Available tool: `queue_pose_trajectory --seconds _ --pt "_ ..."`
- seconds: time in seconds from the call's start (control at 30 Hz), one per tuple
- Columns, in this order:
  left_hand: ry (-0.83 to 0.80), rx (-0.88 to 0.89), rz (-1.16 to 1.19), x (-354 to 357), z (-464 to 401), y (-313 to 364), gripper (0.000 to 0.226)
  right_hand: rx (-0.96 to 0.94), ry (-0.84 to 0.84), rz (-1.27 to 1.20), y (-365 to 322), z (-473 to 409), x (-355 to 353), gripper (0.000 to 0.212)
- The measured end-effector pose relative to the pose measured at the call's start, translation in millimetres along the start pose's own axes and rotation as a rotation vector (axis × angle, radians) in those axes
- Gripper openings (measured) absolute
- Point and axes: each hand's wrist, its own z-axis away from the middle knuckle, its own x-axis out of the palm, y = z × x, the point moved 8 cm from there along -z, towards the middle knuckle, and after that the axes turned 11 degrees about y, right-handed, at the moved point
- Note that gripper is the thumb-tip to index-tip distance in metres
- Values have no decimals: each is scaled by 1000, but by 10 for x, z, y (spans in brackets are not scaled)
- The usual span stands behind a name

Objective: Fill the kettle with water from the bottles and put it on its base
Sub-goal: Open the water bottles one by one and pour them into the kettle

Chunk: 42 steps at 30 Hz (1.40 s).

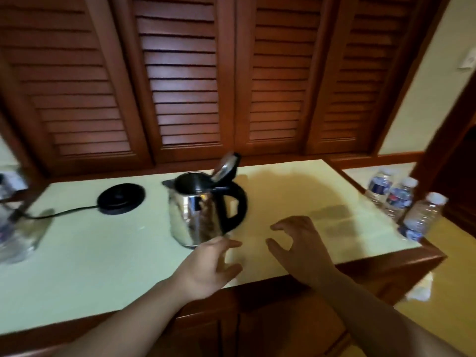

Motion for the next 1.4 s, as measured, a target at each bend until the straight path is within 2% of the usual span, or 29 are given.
queue_pose_trajectory --seconds 0.1,0.27,0.4,0.53,0.67,0.8,0.9,0.97,1.07,1.13,1.3,1.4 --pt "91 -97 2 -441 311 -395 48 -124 -103 -93 -595 52 523 41" --pt "208 -238 -43 -1148 918 -1038 47 -194 -318 -239 -1477 219 1394 36" --pt "305 -382 -117 -1678 1448 -1453 48 -332 -414 -212 -2166 295 2001 53" --pt "464 -524 -187 -2135 1875 -1767 36 -407 -406 -180 -2682 282 2387 68" --pt "638 -667 -229 -2511 2154 -2063 23 -416 -410 -58 -2804 339 2631 74" --pt "832 -780 -274 -2851 2359 -2361 22 -435 -370 -60 -2736 337 2679 78" --pt "973 -848 -278 -3076 2441 -2487 38 -432 -381 -70 -2712 324 2692 77" --pt "1022 -910 -207 -3194 2423 -2556 57 -416 -394 -76 -2716 321 2688 72" --pt "1024 -924 -109 -3325 2274 -2643 83 -404 -407 -85 -2698 314 2700 69" --pt "1019 -903 -75 -3373 2159 -2661 90 -400 -406 -97 -2686 315 2710 70" --pt "1036 -866 -65 -3297 2030 -2571 58 -381 -418 -125 -2676 311 2702 68" --pt "1006 -799 -80 -3171 1990 -2436 51 -339 -451 -183 -2657 286 2694 65"
